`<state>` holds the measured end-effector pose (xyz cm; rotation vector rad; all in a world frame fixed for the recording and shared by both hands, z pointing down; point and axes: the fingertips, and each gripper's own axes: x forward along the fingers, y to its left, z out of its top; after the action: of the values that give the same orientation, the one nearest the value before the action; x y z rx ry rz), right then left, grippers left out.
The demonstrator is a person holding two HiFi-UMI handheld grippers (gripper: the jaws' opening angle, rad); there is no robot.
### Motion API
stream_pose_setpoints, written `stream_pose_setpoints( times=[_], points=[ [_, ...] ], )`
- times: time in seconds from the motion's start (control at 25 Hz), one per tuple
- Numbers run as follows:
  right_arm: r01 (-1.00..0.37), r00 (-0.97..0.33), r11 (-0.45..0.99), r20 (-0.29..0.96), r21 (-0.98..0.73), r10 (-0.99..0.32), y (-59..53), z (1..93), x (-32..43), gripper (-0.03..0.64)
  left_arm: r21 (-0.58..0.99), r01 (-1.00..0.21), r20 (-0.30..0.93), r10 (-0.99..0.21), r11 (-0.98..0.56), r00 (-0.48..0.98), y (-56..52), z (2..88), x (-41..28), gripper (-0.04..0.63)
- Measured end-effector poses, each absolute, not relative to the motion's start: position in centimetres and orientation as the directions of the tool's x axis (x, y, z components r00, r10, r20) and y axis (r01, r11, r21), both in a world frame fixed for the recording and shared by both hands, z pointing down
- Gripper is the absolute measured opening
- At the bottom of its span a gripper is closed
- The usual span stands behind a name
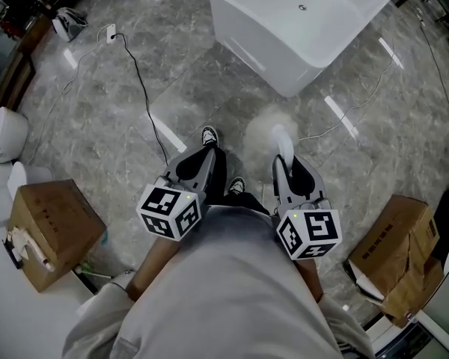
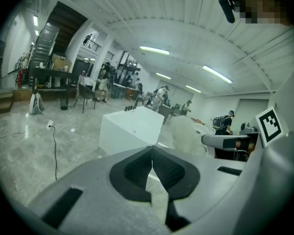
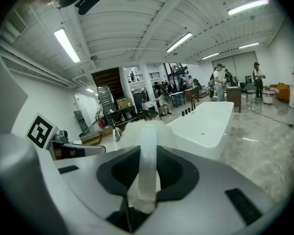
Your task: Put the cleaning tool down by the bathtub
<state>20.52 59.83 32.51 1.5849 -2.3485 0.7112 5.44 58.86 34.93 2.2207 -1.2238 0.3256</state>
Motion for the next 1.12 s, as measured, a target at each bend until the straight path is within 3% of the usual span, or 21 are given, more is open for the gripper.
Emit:
stream_pose_setpoints(
  times=[1.12],
  points=[
    [-0.926, -0.373, 0.286, 0.494, -0.245, -0.786, 40.0, 32.3, 15.1, 0.083, 0.402, -0.812, 0.467, -0.668, -0.424, 0.580, 38.4, 34.2, 0.2, 0.009]
  ],
)
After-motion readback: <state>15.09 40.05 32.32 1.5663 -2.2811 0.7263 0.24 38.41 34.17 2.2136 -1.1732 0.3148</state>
